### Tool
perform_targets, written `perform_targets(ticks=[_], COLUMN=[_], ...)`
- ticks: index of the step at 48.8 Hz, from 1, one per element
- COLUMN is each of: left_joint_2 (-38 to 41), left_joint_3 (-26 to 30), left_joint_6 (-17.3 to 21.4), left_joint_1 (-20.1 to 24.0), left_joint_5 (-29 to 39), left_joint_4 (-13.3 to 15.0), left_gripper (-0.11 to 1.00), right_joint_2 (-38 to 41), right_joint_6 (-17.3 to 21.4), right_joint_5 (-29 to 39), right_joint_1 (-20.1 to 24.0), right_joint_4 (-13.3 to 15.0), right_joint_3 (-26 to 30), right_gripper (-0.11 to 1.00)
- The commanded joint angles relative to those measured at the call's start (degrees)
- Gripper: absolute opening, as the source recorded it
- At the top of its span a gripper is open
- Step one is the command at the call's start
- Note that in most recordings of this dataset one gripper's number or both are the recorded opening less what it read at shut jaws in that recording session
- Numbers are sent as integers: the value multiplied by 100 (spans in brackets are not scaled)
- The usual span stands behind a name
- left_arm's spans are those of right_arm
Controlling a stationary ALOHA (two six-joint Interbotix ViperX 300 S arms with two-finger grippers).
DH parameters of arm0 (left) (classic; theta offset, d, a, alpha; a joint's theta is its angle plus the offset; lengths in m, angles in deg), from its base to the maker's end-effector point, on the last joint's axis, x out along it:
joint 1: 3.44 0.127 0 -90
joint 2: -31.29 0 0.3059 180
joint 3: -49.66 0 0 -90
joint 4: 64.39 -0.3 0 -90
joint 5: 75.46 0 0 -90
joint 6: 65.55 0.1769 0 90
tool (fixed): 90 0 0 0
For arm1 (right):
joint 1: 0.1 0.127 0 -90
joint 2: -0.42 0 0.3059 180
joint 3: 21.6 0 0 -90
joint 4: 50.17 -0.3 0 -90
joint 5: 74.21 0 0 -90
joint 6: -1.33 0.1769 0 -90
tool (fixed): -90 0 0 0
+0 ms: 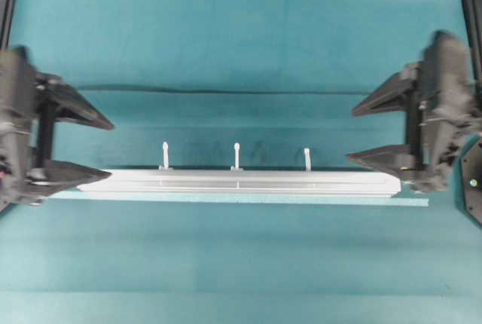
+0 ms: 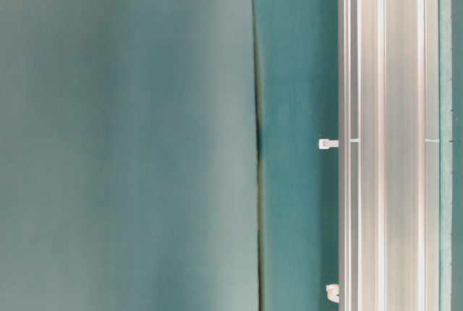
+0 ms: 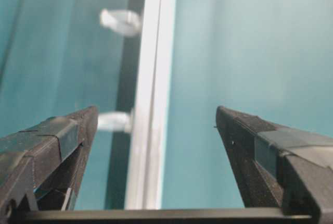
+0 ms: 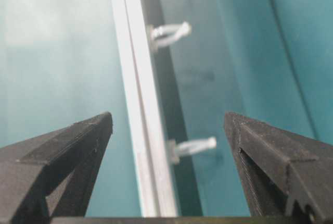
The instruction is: Lift the large metal rail with both hands.
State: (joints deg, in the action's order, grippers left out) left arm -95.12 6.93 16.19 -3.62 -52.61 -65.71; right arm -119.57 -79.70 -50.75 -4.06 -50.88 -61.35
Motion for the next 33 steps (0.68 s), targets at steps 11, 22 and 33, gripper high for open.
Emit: perform_targets(ticks=[11,22,33], left_joint_2=[-668,-984,-1248], left_joint_3=[123,229,281], left_joint_6=[-88,-97,-88], left_joint_1=[105,202,387], left_joint_5=[-44,-237,-1301], left_joint_4=[-18,-18,-18], left_gripper=[97,97,97], right_joint_2=[-791,-1397,-1837], right_joint_6=[35,35,18], right_joint_5=[-53,-167,-360], right_joint_1=[-123,-413,-624], right_joint_4=[9,9,9], right_joint_3=[-62,-62,-35], right_gripper=[94,94,94])
